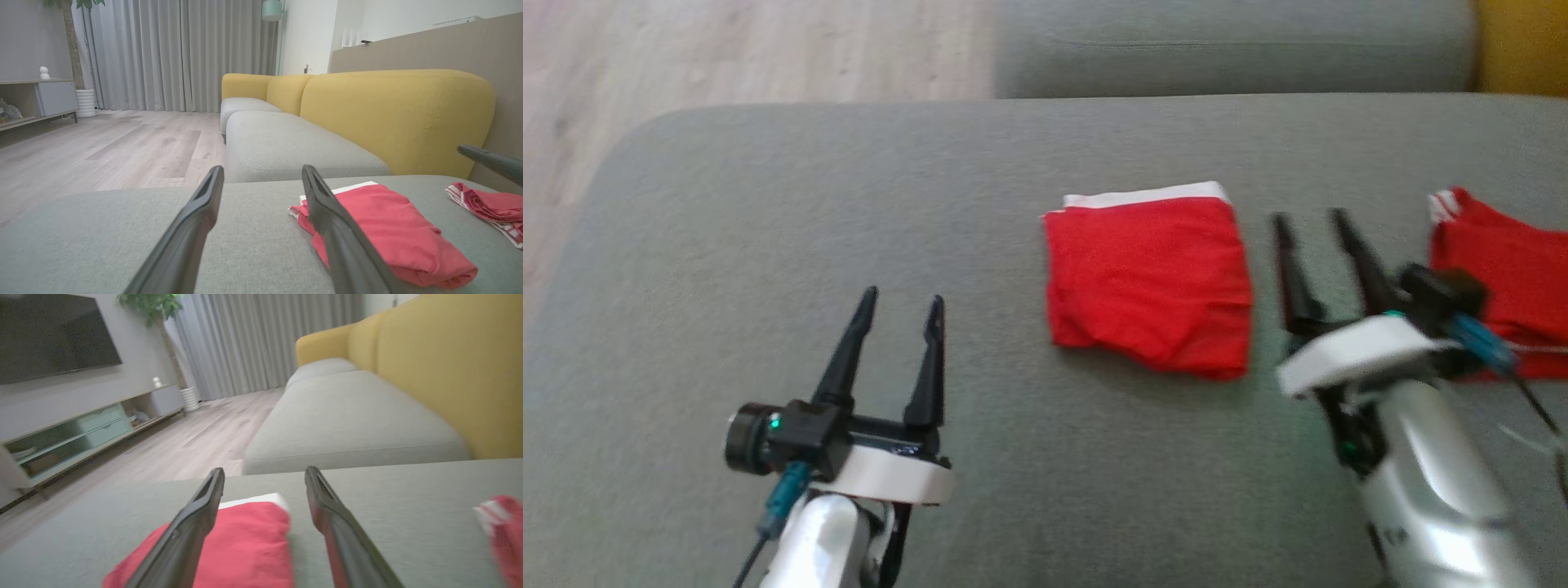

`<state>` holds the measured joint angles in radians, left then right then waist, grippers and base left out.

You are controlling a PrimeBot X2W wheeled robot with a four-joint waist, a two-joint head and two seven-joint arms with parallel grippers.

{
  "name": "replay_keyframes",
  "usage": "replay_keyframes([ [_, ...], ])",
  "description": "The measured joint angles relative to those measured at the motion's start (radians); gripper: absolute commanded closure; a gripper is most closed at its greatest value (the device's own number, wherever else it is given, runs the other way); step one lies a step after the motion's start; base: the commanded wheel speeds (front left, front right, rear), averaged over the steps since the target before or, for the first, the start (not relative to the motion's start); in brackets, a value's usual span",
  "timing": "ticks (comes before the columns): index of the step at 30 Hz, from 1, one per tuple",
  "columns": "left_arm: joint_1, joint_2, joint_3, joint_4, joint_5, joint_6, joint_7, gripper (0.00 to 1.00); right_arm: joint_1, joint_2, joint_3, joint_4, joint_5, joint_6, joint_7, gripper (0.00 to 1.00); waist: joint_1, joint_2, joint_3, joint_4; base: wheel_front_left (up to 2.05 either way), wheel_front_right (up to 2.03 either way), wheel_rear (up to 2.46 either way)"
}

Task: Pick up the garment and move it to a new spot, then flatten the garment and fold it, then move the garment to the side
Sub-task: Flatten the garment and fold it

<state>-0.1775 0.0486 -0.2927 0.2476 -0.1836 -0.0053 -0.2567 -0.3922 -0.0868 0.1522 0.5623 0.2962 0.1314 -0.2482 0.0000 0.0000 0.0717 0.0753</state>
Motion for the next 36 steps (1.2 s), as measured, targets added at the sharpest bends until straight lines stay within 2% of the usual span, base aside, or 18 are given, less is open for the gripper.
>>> replay_keyframes([
  [3,0.002,0.001,0.038,-0.009,0.000,0.006,0.000,0.00,0.096,0.009,-0.092,-0.099,-0.075,0.000,0.000,0.00,0.0000,0.0000,-0.004,-0.042,0.00,0.00,0.00],
  [9,0.021,0.003,0.082,-0.019,0.000,0.006,0.000,0.00,0.228,0.029,-0.155,-0.208,-0.124,0.000,-0.002,0.00,0.0000,0.0000,-0.012,-0.104,0.00,0.00,0.00],
  [11,0.039,0.003,0.085,-0.018,0.000,0.005,0.000,0.00,0.265,0.030,-0.157,-0.239,-0.109,0.000,-0.002,0.00,-0.0001,0.0000,-0.015,-0.117,0.00,0.00,0.00],
  [16,0.065,0.002,0.094,-0.014,0.002,-0.004,0.000,0.00,0.306,0.035,-0.154,-0.274,-0.073,0.000,-0.002,0.00,0.0000,0.0000,-0.013,-0.127,0.00,0.00,0.00],
  [21,0.065,0.002,0.088,-0.010,0.011,-0.015,0.000,0.00,0.305,0.035,-0.154,-0.291,-0.068,0.000,-0.003,0.00,0.0000,0.0000,-0.009,-0.108,0.00,0.00,0.00],
  [22,0.064,0.002,0.084,-0.010,0.015,-0.019,0.000,0.00,0.303,0.035,-0.151,-0.292,-0.069,0.000,-0.003,0.55,-0.0001,0.0000,-0.006,-0.102,0.00,0.00,0.00],
  [23,0.063,0.001,0.078,-0.010,0.019,-0.022,0.000,0.00,0.300,0.036,-0.148,-0.292,-0.069,0.000,-0.003,1.00,0.0000,0.0000,-0.002,-0.095,0.00,0.00,0.00],
  [28,0.054,0.000,0.058,-0.008,0.019,-0.026,0.000,0.00,0.257,0.036,-0.132,-0.282,-0.102,0.000,-0.003,1.00,0.0000,0.0000,0.023,-0.050,0.00,0.00,0.00],
  [36,-0.027,-0.002,0.018,0.002,0.017,-0.030,0.000,0.00,0.060,0.035,-0.123,-0.170,-0.141,0.000,0.026,1.00,0.0002,0.0000,0.101,0.039,0.00,0.00,0.00],
])
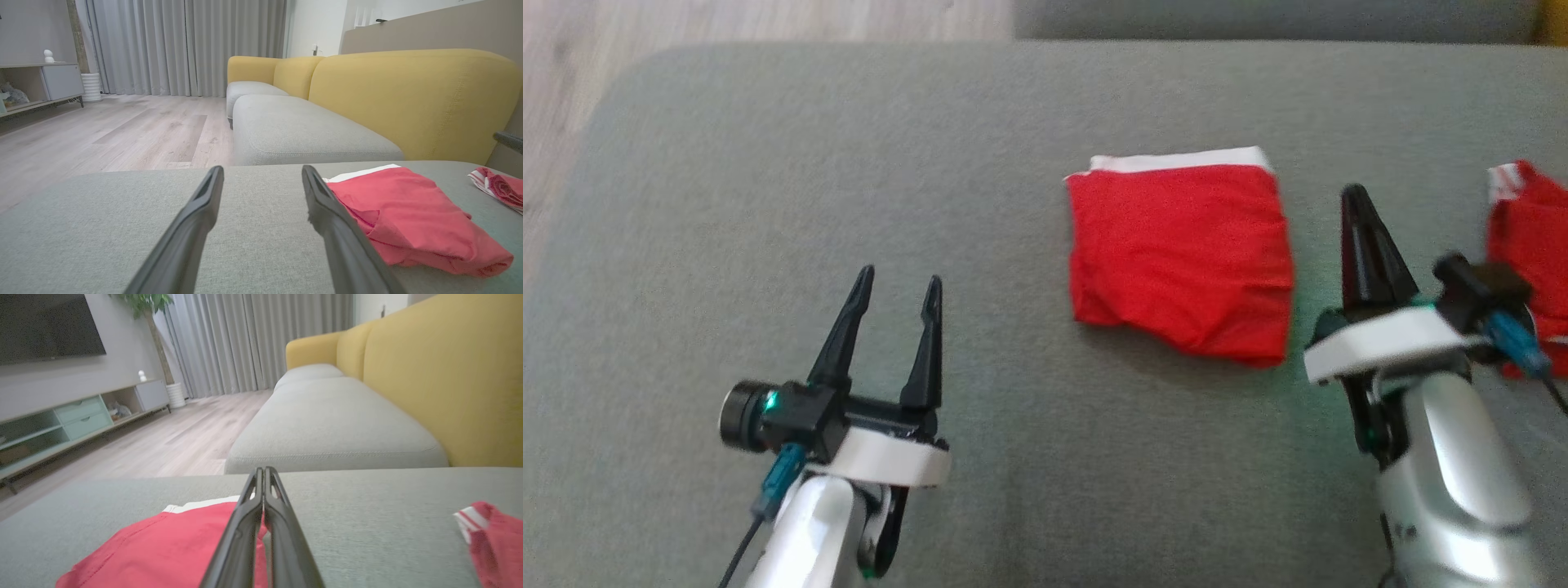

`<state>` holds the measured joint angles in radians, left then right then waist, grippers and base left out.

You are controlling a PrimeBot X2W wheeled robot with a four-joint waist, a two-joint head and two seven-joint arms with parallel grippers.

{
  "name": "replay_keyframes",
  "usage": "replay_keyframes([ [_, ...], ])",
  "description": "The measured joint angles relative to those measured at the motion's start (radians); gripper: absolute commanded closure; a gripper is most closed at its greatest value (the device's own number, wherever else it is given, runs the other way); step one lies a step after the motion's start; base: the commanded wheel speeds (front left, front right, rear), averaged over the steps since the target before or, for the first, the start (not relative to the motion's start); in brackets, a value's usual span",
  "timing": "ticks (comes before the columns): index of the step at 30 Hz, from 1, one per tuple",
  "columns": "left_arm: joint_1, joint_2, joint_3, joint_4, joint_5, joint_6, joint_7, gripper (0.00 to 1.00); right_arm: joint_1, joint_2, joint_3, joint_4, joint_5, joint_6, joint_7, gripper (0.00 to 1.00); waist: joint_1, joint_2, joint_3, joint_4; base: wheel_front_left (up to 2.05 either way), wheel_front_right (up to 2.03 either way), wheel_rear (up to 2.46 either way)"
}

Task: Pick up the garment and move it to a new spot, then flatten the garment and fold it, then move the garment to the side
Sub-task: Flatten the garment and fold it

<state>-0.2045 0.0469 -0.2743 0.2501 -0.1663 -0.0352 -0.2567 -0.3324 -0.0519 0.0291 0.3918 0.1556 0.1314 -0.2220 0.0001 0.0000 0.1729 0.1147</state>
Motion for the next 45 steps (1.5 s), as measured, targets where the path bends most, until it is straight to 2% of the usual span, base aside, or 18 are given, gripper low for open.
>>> replay_keyframes([
  [8,-0.060,-0.001,-0.056,0.003,-0.020,-0.001,0.000,0.00,-0.193,-0.002,-0.011,0.265,-0.069,0.000,0.070,1.00,0.0001,0.0000,0.078,0.098,0.00,0.00,0.00],
  [15,-0.069,-0.001,-0.076,0.006,-0.021,0.002,0.000,0.00,-0.294,-0.016,-0.098,0.513,-0.125,0.000,0.090,1.00,0.0000,0.0000,0.113,0.157,0.00,0.00,0.00],
  [20,-0.073,-0.001,-0.077,0.014,-0.035,0.006,0.000,0.00,-0.321,-0.020,-0.090,0.589,-0.144,0.000,0.021,1.00,-0.0002,0.0000,0.099,0.160,0.00,0.00,0.00],
  [24,-0.072,-0.002,-0.068,0.021,-0.029,0.009,0.000,0.00,-0.322,-0.019,-0.016,0.596,-0.125,0.000,-0.017,1.00,-0.0002,0.0000,0.079,0.146,0.00,0.00,0.00],
  [30,-0.072,-0.002,-0.064,0.022,-0.024,0.008,0.000,0.00,-0.317,-0.017,0.282,0.533,0.071,0.000,-0.026,1.00,-0.0002,0.0000,0.054,0.126,0.00,0.00,0.00],
  [34,-0.072,-0.002,-0.067,0.022,-0.025,0.009,0.000,0.00,-0.296,-0.017,0.428,0.537,0.124,0.000,-0.004,1.00,-0.0002,0.0000,0.048,0.119,0.00,0.00,0.00],
  [37,-0.072,-0.002,-0.071,0.023,-0.025,0.009,0.000,0.00,-0.290,-0.016,0.470,0.577,0.116,0.000,0.034,1.00,-0.0002,0.0000,0.047,0.120,0.00,0.00,0.00],
  [45,-0.071,-0.002,-0.077,0.033,-0.028,0.018,0.000,0.00,-0.290,-0.016,0.514,0.598,0.177,0.000,0.015,1.00,-0.0002,0.0000,0.029,0.102,0.00,0.00,0.00],
])
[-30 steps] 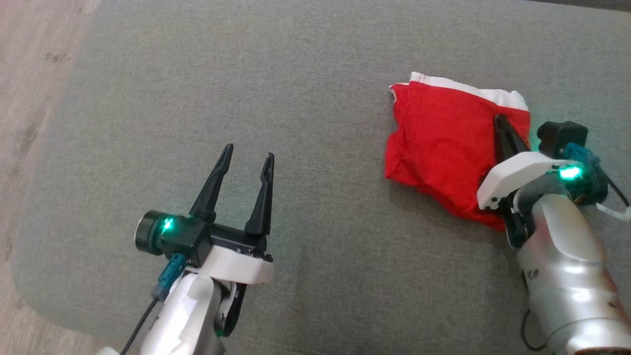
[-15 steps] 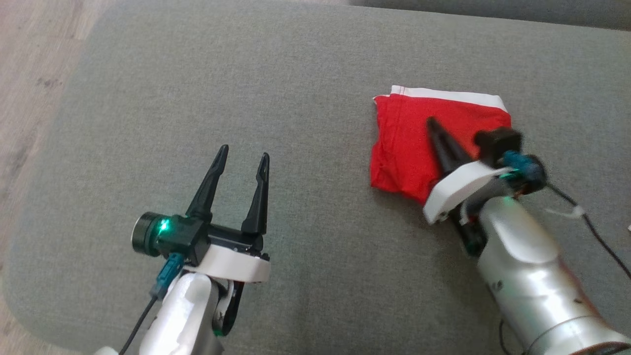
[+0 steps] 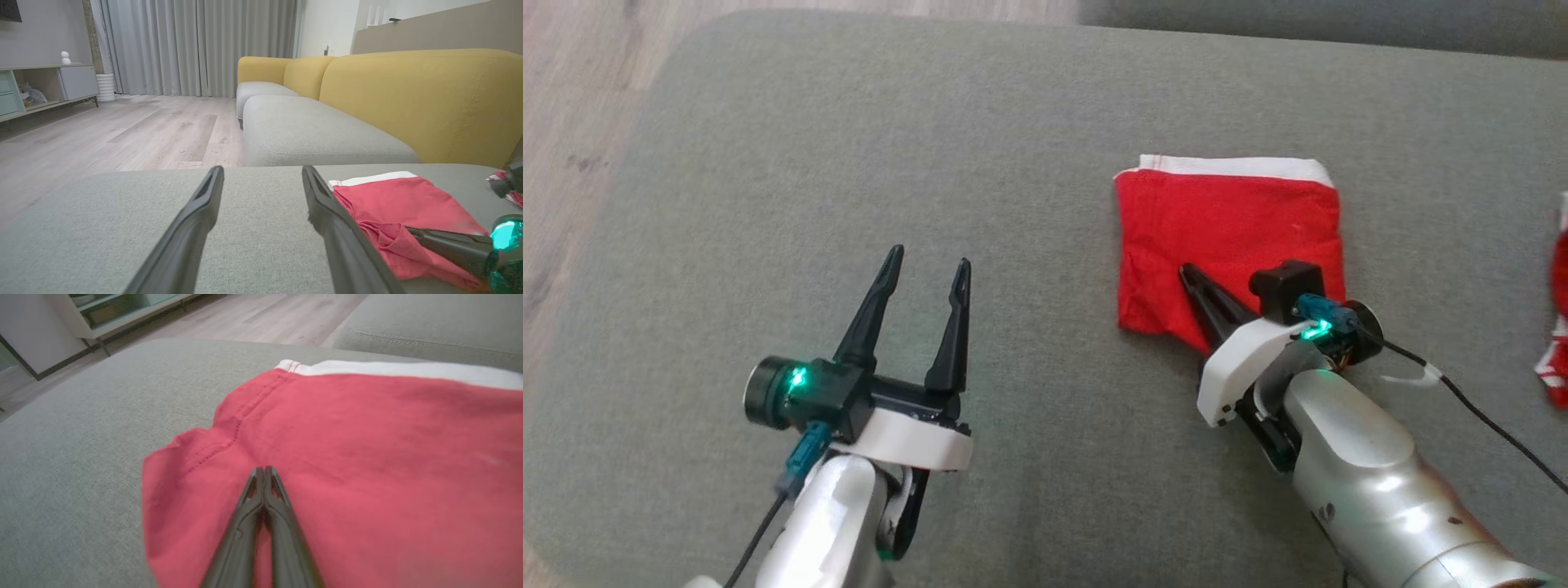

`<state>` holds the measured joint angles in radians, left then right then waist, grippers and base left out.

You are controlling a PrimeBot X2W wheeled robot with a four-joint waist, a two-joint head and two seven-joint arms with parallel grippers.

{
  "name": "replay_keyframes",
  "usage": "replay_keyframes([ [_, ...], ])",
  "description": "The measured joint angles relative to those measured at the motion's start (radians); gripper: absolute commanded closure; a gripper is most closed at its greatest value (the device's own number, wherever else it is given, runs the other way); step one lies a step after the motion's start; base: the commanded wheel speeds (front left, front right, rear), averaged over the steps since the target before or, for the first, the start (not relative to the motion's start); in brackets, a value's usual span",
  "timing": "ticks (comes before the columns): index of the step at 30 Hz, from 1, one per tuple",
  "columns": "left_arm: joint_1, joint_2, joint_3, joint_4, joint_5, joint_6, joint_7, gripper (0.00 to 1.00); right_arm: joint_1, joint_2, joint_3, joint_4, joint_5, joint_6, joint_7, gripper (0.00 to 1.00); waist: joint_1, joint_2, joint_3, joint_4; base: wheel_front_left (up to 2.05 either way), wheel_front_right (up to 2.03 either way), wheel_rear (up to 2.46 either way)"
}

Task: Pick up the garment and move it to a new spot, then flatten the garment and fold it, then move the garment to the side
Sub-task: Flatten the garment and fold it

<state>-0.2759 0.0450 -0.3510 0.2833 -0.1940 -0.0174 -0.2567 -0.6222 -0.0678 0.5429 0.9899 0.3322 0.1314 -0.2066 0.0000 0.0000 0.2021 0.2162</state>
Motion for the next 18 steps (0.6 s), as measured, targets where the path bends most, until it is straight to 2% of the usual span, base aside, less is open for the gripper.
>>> replay_keyframes([
  [3,0.008,0.000,0.012,-0.003,-0.007,0.000,0.000,0.00,0.000,0.001,-0.017,-0.001,0.002,0.000,-0.024,1.00,0.0000,0.0000,-0.012,-0.021,0.00,0.00,0.00],
  [8,0.027,0.000,0.035,-0.010,-0.015,0.001,0.000,0.00,0.004,0.000,-0.135,-0.058,-0.031,0.000,-0.041,1.00,0.0000,0.0000,-0.036,-0.069,0.00,0.00,0.00],
  [9,0.032,0.000,0.046,-0.012,-0.010,0.001,0.000,0.00,0.025,-0.003,-0.212,-0.136,-0.061,0.000,-0.041,1.00,0.0000,0.0000,-0.046,-0.092,0.00,0.00,0.00],
  [14,0.051,0.000,0.078,-0.017,-0.008,0.008,0.000,0.00,0.159,-0.006,-0.387,-0.331,-0.151,0.000,-0.041,1.00,0.0000,0.0000,-0.070,-0.148,0.00,0.00,0.00],
  [15,0.060,0.000,0.084,-0.018,-0.008,0.009,0.000,0.00,0.234,-0.004,-0.446,-0.396,-0.182,0.000,-0.041,1.00,0.0000,0.0000,-0.082,-0.167,0.00,0.00,0.00],
  [18,0.073,0.000,0.091,-0.020,-0.008,0.010,0.000,0.00,0.335,-0.003,-0.506,-0.475,-0.202,0.000,-0.041,1.00,-0.0001,0.0000,-0.099,-0.189,0.00,0.00,0.00],
])
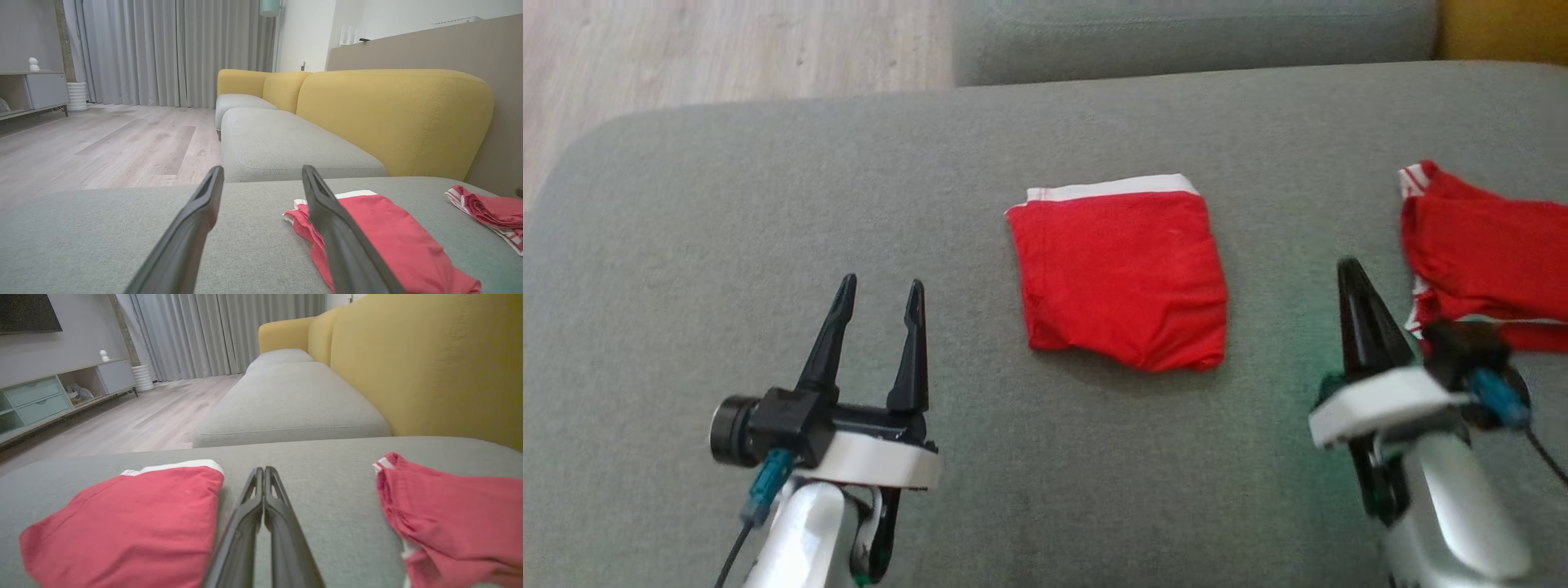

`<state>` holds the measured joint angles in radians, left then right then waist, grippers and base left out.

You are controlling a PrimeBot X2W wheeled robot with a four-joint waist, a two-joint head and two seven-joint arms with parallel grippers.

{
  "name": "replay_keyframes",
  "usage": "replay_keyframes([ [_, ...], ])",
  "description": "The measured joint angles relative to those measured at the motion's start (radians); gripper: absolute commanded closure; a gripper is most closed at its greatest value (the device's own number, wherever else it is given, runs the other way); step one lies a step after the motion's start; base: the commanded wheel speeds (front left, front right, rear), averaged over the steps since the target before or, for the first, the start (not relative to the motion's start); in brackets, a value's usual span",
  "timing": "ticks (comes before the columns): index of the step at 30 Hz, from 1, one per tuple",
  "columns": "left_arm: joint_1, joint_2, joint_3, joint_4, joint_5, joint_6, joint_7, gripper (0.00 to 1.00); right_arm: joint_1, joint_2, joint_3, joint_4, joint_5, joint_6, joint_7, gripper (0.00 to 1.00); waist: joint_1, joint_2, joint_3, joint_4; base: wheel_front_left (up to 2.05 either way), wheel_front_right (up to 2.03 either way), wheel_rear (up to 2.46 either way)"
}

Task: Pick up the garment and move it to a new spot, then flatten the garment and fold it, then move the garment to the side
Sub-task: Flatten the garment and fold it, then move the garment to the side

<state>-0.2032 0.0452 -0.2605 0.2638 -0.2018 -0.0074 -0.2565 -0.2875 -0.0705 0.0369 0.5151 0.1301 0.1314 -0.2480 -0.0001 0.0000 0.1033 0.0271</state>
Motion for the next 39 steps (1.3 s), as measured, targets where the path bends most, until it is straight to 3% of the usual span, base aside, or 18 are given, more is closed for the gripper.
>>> replay_keyframes([
  [3,0.017,0.000,0.004,0.000,-0.003,0.000,0.000,0.00,0.078,0.008,-0.020,-0.057,-0.008,0.000,0.000,1.00,0.0000,0.0000,-0.016,-0.017,0.00,0.00,0.00],
  [4,0.024,0.000,0.004,0.000,-0.005,0.000,0.000,0.00,0.099,0.013,-0.025,-0.073,-0.008,0.000,0.000,0.76,-0.0001,0.0000,-0.021,-0.021,0.00,0.00,0.00],
  [5,0.032,0.000,0.004,0.001,-0.007,0.000,0.000,0.00,0.120,0.018,-0.032,-0.089,-0.008,0.000,0.000,0.33,0.0000,0.0000,-0.024,-0.026,0.00,0.00,0.00],
  [6,0.039,0.000,0.004,0.002,-0.010,0.000,0.000,0.00,0.137,0.019,-0.038,-0.103,-0.008,0.000,0.000,0.00,0.0000,0.0000,-0.027,-0.029,0.00,0.00,0.00],
  [26,0.062,0.001,-0.014,0.009,-0.010,0.007,0.000,0.00,0.187,0.022,-0.040,-0.170,0.014,0.000,0.013,0.00,0.0001,0.0000,-0.003,-0.017,0.00,0.00,0.00],
  [32,0.010,0.001,-0.029,0.006,-0.008,-0.002,0.000,0.00,0.073,0.022,-0.049,-0.156,0.000,0.000,0.069,0.00,0.0003,0.0000,0.063,0.006,0.00,0.00,0.00],
  [39,-0.040,0.000,-0.057,0.005,-0.010,-0.003,0.000,0.00,-0.069,0.020,-0.038,-0.046,0.013,0.000,0.187,0.00,0.0004,0.0000,0.131,0.061,0.00,0.00,0.00],
])
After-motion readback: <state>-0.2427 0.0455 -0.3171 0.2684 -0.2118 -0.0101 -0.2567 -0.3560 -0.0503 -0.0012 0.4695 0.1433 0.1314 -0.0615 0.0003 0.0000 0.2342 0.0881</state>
